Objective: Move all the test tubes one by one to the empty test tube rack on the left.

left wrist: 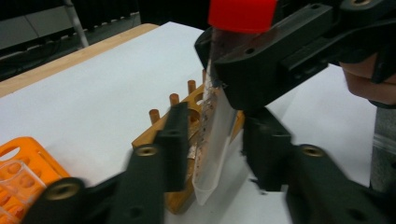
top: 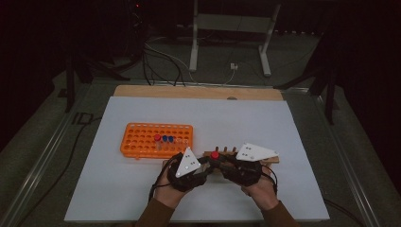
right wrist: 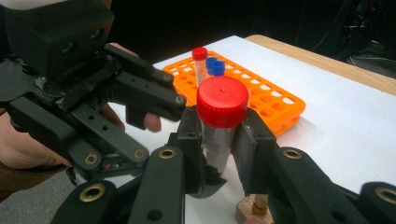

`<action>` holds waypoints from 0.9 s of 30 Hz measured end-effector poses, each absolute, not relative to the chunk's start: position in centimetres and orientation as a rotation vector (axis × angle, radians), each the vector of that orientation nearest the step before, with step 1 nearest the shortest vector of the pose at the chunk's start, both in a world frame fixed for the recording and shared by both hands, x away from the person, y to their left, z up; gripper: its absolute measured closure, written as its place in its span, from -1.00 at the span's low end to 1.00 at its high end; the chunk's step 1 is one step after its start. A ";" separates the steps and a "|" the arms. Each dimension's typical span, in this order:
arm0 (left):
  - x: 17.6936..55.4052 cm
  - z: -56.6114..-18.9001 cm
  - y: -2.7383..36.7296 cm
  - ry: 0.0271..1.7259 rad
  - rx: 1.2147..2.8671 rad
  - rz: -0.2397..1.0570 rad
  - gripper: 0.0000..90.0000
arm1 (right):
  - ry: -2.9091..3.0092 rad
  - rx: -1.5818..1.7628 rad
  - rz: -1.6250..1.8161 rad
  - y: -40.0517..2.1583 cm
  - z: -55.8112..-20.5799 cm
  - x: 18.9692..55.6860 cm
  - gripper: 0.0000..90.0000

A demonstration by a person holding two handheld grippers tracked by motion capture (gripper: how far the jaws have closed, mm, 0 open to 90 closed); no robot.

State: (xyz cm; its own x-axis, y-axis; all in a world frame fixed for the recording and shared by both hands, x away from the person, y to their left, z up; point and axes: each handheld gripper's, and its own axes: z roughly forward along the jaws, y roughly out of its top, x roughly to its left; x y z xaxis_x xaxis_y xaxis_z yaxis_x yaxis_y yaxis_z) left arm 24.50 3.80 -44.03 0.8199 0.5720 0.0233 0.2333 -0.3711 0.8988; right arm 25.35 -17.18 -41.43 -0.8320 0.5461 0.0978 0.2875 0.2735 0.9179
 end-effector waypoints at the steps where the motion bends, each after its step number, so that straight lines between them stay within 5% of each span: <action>1: 24.5 -44.0 3.8 0.599 1.966 0.415 0.62 | 2.308 0.772 1.584 -17.2 -41.4 25.4 0.64; 4: 24.4 -44.0 3.7 0.593 1.970 0.426 0.66 | 2.306 0.779 1.588 -17.2 -41.4 25.4 0.61; 17: 25.2 -43.7 5.7 0.666 1.936 0.445 0.67 | 2.234 0.857 1.626 -18.8 -41.0 25.9 -0.39; 27: 25.7 -43.5 7.5 0.712 1.905 0.458 0.67 | 2.216 0.916 1.559 -19.2 -41.6 26.3 -0.66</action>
State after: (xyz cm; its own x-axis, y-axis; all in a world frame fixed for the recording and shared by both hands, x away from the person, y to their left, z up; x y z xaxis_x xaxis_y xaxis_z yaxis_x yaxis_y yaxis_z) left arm 25.69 7.53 -43.46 0.7540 0.6569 0.0023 0.2741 -0.3179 0.9076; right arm 26.31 -19.20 -41.63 -0.7596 0.6378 0.1275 0.3354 0.2162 0.9169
